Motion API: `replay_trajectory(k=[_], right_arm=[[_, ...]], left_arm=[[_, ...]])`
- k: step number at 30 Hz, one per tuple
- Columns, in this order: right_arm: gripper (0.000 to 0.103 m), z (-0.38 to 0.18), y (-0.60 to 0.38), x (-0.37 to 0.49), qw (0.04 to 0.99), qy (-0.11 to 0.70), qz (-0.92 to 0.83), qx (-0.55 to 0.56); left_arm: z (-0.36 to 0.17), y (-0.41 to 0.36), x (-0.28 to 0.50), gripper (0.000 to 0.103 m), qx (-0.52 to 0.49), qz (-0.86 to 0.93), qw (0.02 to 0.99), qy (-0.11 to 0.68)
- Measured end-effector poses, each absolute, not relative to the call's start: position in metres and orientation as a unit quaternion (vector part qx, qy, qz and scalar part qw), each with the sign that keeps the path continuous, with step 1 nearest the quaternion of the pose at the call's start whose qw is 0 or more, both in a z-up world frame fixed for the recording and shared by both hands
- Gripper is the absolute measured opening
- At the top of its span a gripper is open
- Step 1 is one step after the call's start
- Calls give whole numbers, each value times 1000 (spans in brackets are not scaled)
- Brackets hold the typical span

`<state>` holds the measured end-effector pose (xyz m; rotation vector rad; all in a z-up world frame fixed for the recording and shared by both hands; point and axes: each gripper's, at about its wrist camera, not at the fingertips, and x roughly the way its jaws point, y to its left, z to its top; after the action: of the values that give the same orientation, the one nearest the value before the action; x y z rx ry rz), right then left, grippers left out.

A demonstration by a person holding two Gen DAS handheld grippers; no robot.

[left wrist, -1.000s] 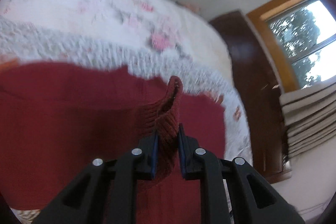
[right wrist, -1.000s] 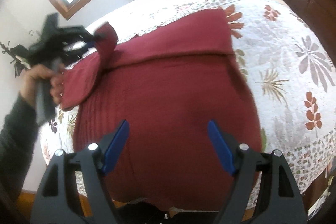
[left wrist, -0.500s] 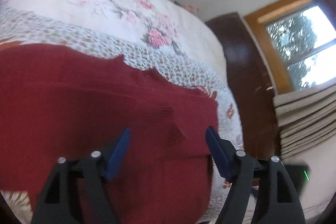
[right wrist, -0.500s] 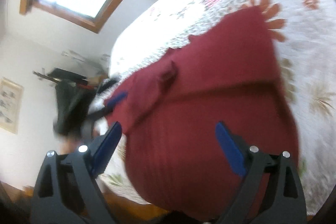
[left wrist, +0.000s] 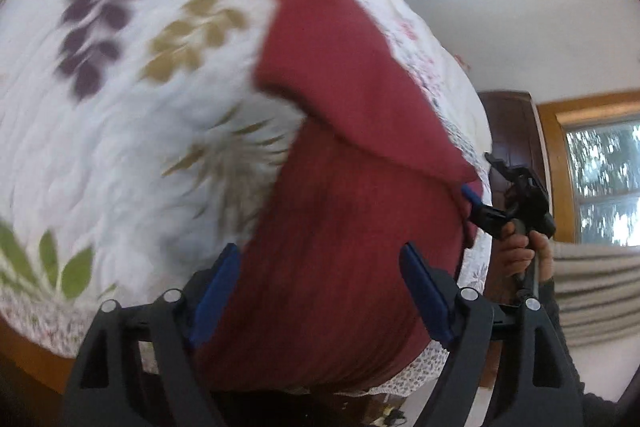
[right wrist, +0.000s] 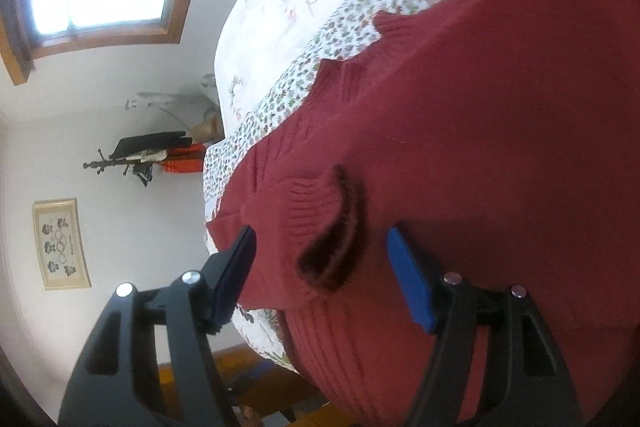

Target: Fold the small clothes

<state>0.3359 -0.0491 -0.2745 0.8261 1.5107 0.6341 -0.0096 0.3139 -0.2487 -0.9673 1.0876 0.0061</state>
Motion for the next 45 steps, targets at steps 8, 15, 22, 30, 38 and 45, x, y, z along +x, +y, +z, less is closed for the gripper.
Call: replay_trajectory(k=[8, 15, 22, 30, 38, 45], right_arm=[[22, -280, -20, 345, 589, 675, 288, 338], [6, -221, -28, 352, 647, 629, 313, 297], [6, -162, -80, 355, 714, 574, 308, 257], [6, -185, -158, 351, 733, 563, 251, 288], [6, -243, -193, 340, 715, 583, 208, 324], [11, -294, -208, 333, 686, 605, 183, 360]], left_arm=[[-244, 309, 3, 82, -438, -21, 753, 491], [-245, 291, 15, 82, -430, -40, 751, 499], [-254, 283, 19, 82, -431, -46, 740, 515], [-248, 282, 37, 82, -427, -48, 745, 511], [-232, 306, 80, 82, -438, -51, 759, 479], [-219, 319, 140, 82, -441, -73, 763, 466]])
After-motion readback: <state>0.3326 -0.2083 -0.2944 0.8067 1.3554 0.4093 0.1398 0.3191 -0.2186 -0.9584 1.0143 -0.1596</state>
